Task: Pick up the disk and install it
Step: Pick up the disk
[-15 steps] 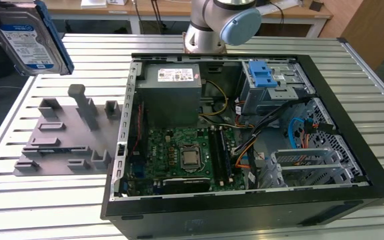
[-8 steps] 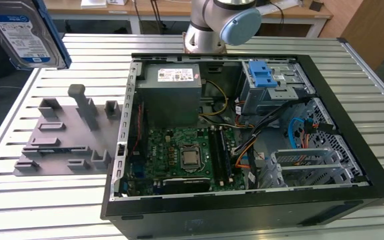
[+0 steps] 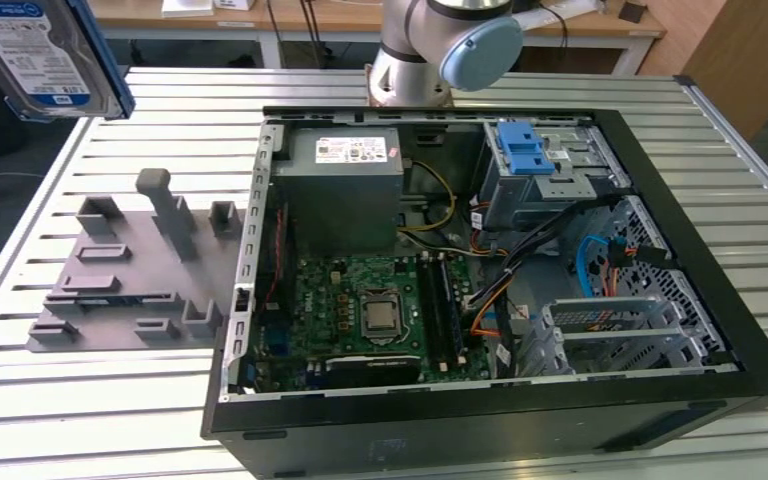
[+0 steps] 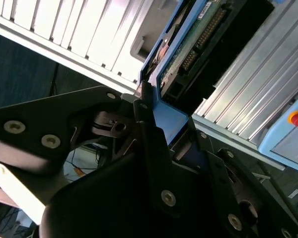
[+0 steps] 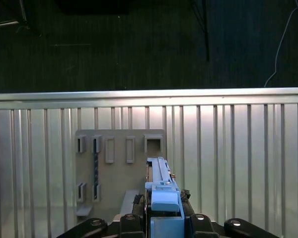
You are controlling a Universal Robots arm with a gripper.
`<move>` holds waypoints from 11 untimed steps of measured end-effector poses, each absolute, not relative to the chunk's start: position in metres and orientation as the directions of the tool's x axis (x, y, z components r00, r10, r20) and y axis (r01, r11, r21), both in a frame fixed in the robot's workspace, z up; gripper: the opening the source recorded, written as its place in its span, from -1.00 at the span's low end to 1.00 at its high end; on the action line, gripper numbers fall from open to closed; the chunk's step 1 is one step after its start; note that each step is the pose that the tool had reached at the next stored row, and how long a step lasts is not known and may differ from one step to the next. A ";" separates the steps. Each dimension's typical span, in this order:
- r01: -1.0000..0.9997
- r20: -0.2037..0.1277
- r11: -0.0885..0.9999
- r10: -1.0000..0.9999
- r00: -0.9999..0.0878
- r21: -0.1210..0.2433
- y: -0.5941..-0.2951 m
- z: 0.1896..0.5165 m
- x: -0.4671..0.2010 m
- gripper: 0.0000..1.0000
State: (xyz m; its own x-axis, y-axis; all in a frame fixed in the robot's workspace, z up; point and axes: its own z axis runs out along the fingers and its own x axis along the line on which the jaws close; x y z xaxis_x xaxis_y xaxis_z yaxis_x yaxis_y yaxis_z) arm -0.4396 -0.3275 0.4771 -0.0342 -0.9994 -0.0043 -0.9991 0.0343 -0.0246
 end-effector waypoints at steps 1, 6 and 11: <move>-0.999 -0.004 0.034 -0.999 -0.034 -0.025 -0.328 0.480 -0.440 -0.27; -0.999 -0.004 0.034 -0.999 -0.034 -0.025 -0.331 0.482 -0.440 -0.27; -0.999 -0.003 0.034 -0.999 -0.034 -0.025 -0.346 0.481 -0.440 -0.27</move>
